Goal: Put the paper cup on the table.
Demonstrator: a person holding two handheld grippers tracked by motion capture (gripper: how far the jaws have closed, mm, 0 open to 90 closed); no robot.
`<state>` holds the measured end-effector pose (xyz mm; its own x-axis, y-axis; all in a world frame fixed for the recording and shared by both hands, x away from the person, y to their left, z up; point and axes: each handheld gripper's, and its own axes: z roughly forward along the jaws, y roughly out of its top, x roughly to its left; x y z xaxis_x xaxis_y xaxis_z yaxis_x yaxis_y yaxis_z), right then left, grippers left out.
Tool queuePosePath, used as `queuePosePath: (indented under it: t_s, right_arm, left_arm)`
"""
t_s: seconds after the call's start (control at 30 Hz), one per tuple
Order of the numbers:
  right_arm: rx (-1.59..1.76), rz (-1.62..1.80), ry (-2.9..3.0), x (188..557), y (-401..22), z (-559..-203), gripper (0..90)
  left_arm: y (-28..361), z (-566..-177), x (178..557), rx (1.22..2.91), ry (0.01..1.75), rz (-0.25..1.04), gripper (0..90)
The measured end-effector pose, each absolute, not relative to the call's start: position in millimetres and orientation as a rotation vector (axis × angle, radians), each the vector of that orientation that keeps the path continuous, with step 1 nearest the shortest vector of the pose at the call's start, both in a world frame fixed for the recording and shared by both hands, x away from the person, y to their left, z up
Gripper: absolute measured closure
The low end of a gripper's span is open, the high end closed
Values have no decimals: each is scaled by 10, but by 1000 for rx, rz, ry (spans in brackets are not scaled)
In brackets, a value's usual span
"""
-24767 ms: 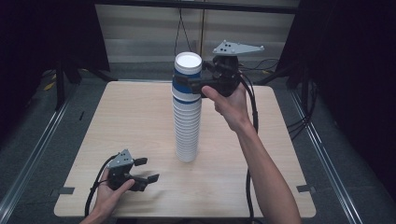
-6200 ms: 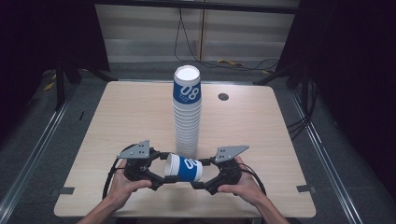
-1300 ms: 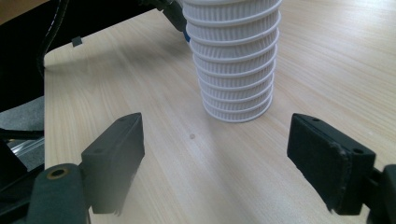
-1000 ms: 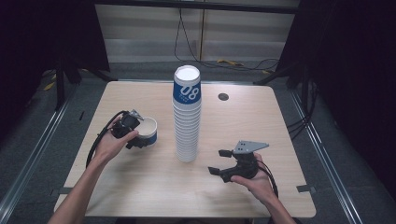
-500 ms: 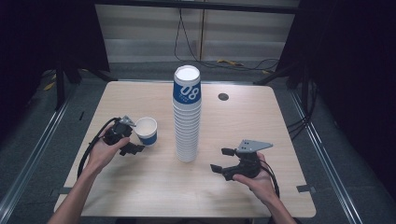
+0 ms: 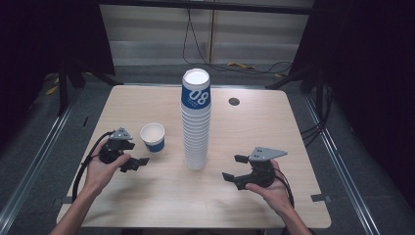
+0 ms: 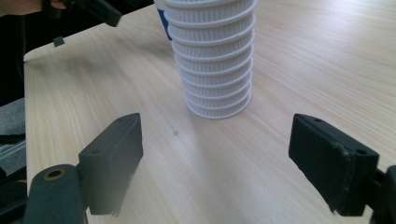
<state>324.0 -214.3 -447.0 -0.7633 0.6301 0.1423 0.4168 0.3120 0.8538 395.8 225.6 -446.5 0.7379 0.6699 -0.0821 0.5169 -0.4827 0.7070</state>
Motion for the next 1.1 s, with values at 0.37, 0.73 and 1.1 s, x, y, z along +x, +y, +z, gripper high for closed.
queuePosePath:
  t_s: [0.37,0.73,1.1]
  right_arm:
    - [1005,1425,2307,3178,-2274,-4478,185]
    - [1052,1418,2242,3052,-2359,-4505,185]
    - [1072,1431,2207,3010,-2334,-4550,174]
  left_arm:
    - [2098,-4488,3570,2109,830,281,161]
    - [1970,-4666,3296,2012,848,263,161]
    - [1930,-4896,3216,1958,824,136,161]
